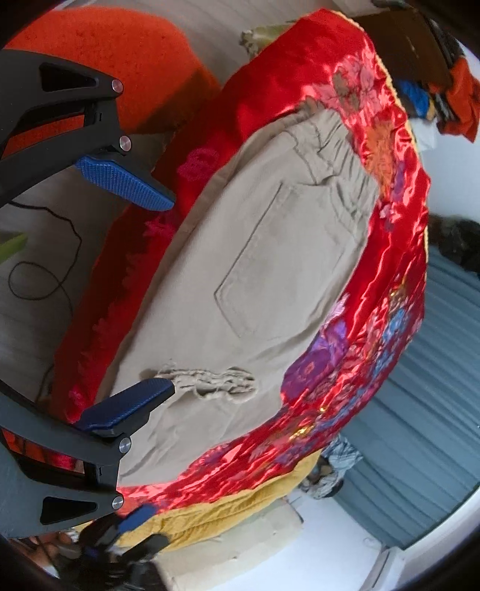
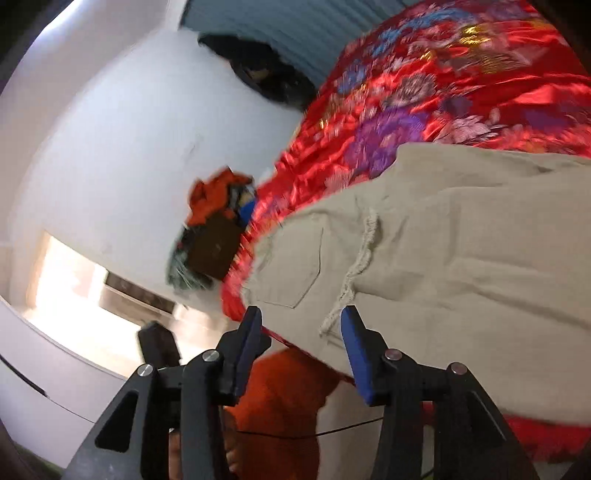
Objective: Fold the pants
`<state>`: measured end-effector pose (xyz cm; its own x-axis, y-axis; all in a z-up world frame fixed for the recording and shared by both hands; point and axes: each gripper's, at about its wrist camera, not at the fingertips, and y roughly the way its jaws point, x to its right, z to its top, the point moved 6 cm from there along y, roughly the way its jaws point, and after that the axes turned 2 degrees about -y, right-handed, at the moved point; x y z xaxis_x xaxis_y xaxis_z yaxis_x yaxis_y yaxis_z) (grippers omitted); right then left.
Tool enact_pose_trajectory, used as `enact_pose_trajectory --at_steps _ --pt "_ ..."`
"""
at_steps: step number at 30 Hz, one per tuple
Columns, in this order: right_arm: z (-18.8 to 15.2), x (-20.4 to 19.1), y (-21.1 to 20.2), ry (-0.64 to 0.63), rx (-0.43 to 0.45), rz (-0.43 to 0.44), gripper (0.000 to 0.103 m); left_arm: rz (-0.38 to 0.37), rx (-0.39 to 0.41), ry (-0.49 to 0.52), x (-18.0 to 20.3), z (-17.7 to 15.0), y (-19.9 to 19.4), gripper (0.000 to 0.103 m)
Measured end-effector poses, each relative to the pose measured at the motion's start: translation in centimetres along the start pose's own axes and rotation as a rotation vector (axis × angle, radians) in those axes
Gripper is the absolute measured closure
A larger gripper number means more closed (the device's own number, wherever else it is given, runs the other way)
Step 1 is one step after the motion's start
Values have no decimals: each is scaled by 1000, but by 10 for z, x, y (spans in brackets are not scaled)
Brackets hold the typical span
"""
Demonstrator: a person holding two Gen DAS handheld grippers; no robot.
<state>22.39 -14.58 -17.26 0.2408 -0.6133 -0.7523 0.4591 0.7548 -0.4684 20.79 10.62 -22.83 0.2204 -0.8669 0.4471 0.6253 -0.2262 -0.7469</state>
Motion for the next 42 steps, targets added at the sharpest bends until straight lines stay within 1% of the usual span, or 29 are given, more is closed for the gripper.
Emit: enact_pose_trajectory --at_steps 2,3,4,5,7,8,9,10,12,13,14,15,16,17,19,21,23,25,26,28,29,31,33,34,36,38,39,40,42 --pt "7 23 -46 11 87 -82 57 -21 11 29 15 4 -1 10" --pt "11 39 -67 11 112 -152 57 -50 10 69 34 6 2 10" --pt "17 60 -92 -14 126 -278 57 -74 3 105 49 8 6 10" --pt "23 72 -106 -42 130 -371 57 -105 -11 151 69 9 11 10" --pt "29 87 -126 -101 128 -479 57 -149 -30 233 106 8 20 10" --pt "28 88 -130 -123 120 -502 57 -167 -40 266 122 6 25 10" --pt "26 89 -129 -139 110 -512 57 -191 -59 327 145 1 35 10" --pt "19 90 -123 -164 89 -515 57 -196 -63 361 155 -2 41 10" --pt "4 94 -109 -192 55 -524 57 -185 -82 437 174 -15 61 10" --pt "-9 102 -92 -201 12 -535 57 -164 -107 469 178 -25 74 10" --pt "-19 106 -83 -198 -26 -546 57 -136 -133 489 177 -32 84 10" --pt "-28 117 -76 -193 -52 -557 57 -66 -176 511 169 -43 101 10" --pt "-40 126 -65 -184 -87 -576 57 -28 -200 517 160 -50 108 15" --pt "-50 132 -59 -178 -91 -595 56 -14 -207 522 154 -54 110 18" --pt "-58 134 -60 -192 -49 -605 56 -16 -185 553 147 -59 103 18" --pt "-61 136 -60 -206 -44 -612 56 3 -186 564 146 -60 93 18" --pt "-62 133 -64 -205 -43 -607 56 -19 -186 529 149 -55 82 17" --pt "-63 135 -65 -196 -34 -603 56 -92 -171 503 166 -47 71 14" --pt "-64 135 -65 -194 -31 -605 56 -111 -161 513 177 -45 69 12" --pt "-66 134 -63 -202 -33 -613 56 -128 -140 567 204 -42 68 9" --pt "-65 128 -64 -204 -34 -615 56 -131 -142 587 211 -44 71 7" --pt "-64 129 -61 -209 -39 -617 56 -127 -171 626 224 -48 88 7" --pt "-64 129 -60 -216 -45 -619 56 -57 -207 663 218 -58 108 7" --pt "-65 130 -59 -219 -46 -619 56 17 -239 681 206 -66 121 8" --pt "-66 131 -59 -219 -46 -621 56 87 -265 681 184 -73 128 11" --pt "-66 131 -58 -220 -53 -626 56 96 -212 705 166 -74 114 10" --pt "-67 131 -58 -222 -55 -627 56 116 -193 732 158 -74 105 10" --pt "-67 131 -58 -223 -55 -626 56 132 -185 747 152 -73 98 10" --pt "-68 131 -59 -215 -55 -619 56 159 -180 739 138 -67 85 10"
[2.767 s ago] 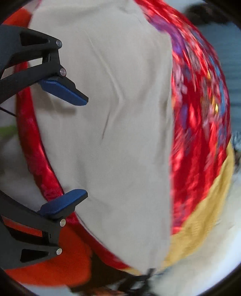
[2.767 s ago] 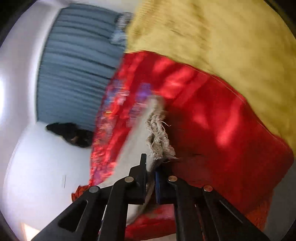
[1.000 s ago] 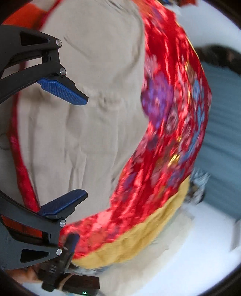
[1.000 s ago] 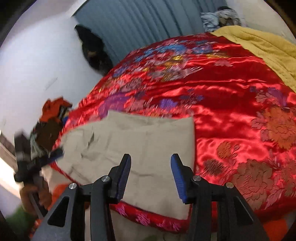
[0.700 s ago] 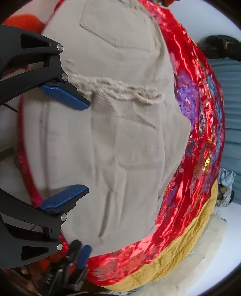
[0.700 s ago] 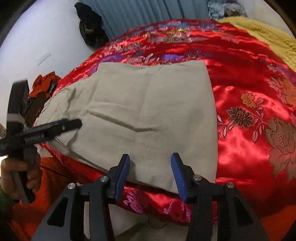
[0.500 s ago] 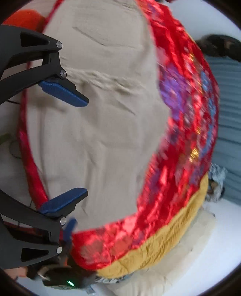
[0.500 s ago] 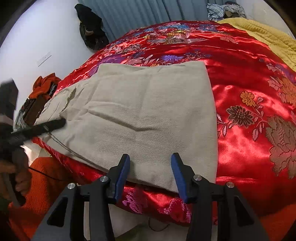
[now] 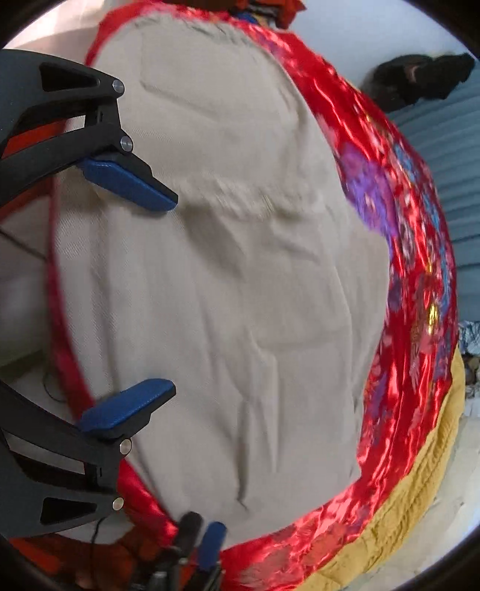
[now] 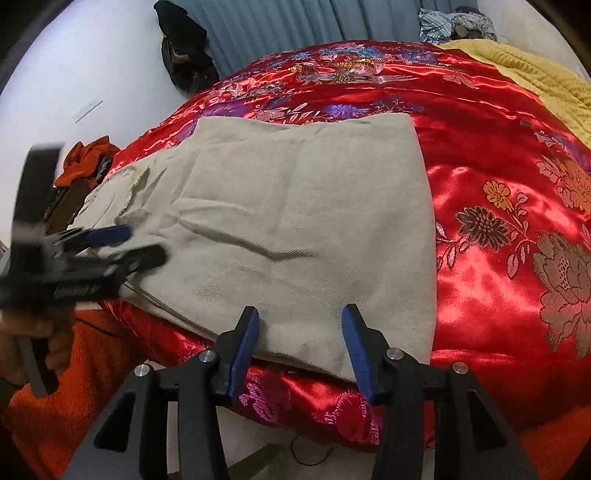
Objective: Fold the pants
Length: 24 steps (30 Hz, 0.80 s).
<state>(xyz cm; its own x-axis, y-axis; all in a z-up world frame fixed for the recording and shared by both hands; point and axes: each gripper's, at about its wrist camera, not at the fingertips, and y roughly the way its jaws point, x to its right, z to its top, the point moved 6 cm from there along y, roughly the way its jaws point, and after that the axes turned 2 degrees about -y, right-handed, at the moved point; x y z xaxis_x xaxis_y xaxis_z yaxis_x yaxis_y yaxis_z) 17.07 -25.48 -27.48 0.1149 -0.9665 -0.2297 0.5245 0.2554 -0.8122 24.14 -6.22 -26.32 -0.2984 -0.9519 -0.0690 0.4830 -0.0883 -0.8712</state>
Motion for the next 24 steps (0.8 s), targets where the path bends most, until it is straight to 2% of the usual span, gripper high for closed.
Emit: enact_pose_trajectory --at_steps 2,4,6,8,12,15,18,24 --pt "0 0 0 3 0 3 55 47 -17 -53 -19 -2 -8 9" --pt "1 1 0 6 0 5 55 35 -11 -124 -31 3 -19 10" --pt "1 1 1 7 0 7 55 -16 32 -152 -30 14 -33 10" --pt "1 1 1 7 -1 8 55 -88 75 -143 -14 34 -41 9" --pt "0 2 1 4 -2 7 55 -172 91 -81 24 67 -27 8" --pt "0 1 1 -3 -1 8 55 -139 62 -21 40 81 8 8" --pt "-1 0 1 -10 5 10 55 -57 7 -44 26 78 42 9" --pt "-3 -1 1 -23 11 10 55 20 -13 -266 -53 56 38 10"
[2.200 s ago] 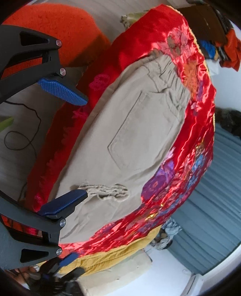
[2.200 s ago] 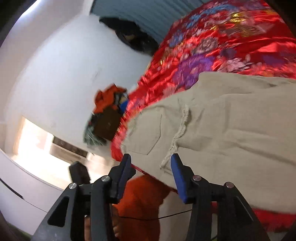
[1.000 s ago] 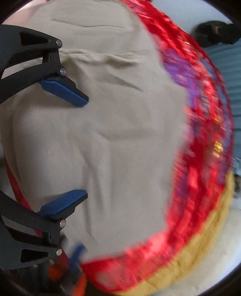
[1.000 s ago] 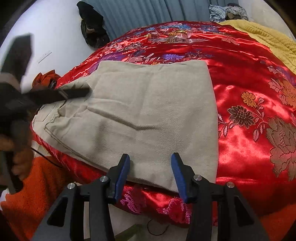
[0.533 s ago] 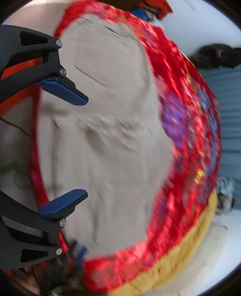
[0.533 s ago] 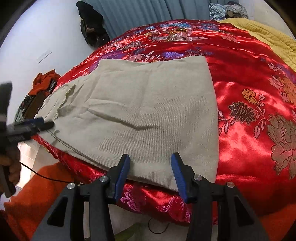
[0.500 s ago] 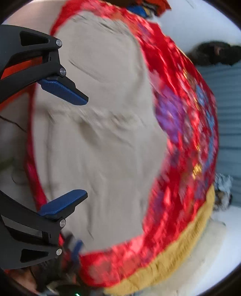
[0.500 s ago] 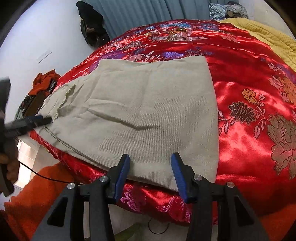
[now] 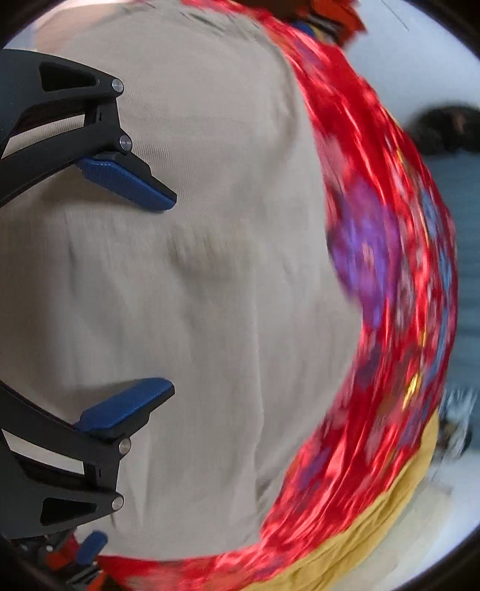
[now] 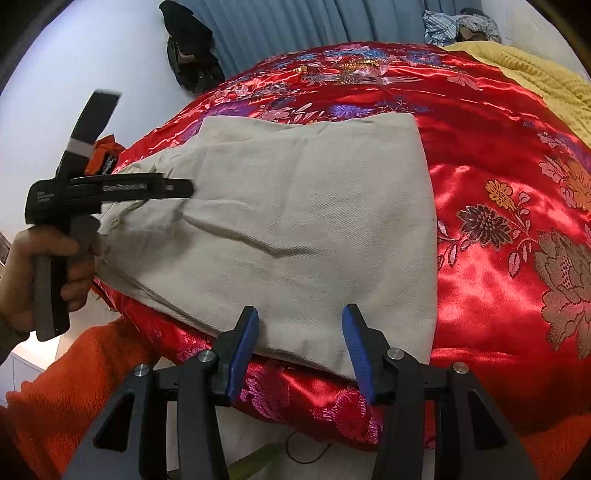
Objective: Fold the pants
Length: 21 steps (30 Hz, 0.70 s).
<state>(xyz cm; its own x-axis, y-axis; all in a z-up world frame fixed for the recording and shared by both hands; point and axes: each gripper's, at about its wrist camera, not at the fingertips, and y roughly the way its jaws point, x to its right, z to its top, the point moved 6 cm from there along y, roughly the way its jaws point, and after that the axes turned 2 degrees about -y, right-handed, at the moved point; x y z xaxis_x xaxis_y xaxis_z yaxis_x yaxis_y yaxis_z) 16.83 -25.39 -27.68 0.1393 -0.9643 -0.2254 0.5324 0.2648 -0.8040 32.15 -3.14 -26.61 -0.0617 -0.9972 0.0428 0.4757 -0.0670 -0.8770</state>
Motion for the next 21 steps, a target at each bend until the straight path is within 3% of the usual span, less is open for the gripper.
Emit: enact_pose_trajectory --at_steps 3,8,12,15,17,21 --pt "2 0 -5 10 7 4 55 -69 22 -60 -23 -6 -21 12" --pt "14 -8 -42 -4 153 -24 55 -160 106 -18 -10 -25 -52 8" --pt "19 -18 -43 -51 179 -44 55 -128 40 64 10 -43 -24 7" --pt "14 -18 -32 -56 131 -55 55 -86 74 119 15 -49 -17 7" --pt "12 -16 -31 -49 123 -61 55 -101 61 107 13 -47 -21 7" --pt "19 -12 -47 -54 199 -103 55 -181 83 8 3 -42 -41 7"
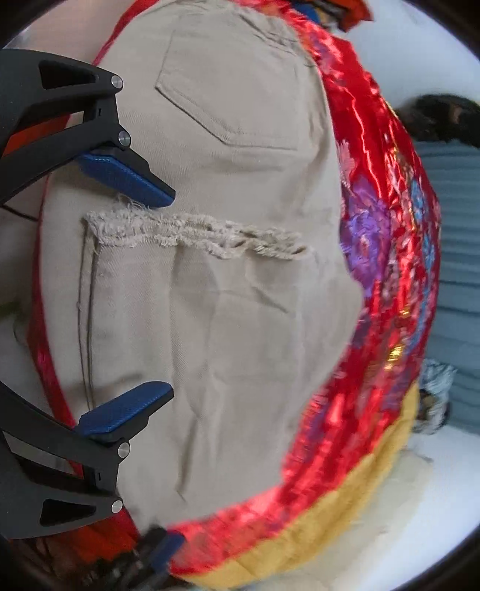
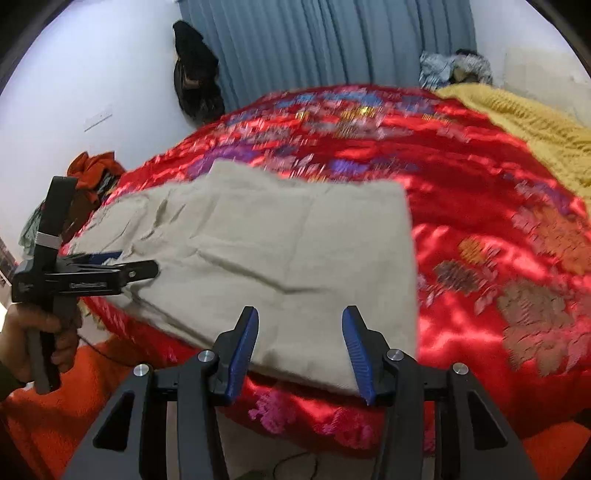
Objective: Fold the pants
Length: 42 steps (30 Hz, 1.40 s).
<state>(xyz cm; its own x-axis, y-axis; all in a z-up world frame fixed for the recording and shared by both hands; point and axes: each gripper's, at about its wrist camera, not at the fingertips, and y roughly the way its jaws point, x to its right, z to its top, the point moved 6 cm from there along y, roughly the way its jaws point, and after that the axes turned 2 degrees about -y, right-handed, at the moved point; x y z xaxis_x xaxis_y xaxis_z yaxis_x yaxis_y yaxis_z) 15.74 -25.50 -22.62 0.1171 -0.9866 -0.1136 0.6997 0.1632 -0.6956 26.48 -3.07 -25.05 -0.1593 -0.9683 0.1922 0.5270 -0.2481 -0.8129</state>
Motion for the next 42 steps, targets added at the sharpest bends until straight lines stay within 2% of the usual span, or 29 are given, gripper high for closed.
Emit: enact_pose_trajectory --at_steps 4,9,11,15,20,27,42 --pt "4 4 -4 7 26 -13 48 -8 44 -42 -3 5 -18 7" --pt "7 3 -4 -7 31 -20 46 -25 104 -45 3 16 -38 7" --pt "6 3 -2 -8 28 -20 42 -27 109 -40 6 16 -39 7" --pt "5 4 0 -2 16 -20 42 -24 98 -60 1 14 -38 7" --pt "7 7 -3 -3 30 -44 32 -11 96 -83 -9 10 -39 7" --pt "7 8 1 0 20 -43 31 6 107 -153 -33 7 -48 7" --pt "4 0 7 -34 2 -34 31 51 103 -226 -69 -4 -55 7"
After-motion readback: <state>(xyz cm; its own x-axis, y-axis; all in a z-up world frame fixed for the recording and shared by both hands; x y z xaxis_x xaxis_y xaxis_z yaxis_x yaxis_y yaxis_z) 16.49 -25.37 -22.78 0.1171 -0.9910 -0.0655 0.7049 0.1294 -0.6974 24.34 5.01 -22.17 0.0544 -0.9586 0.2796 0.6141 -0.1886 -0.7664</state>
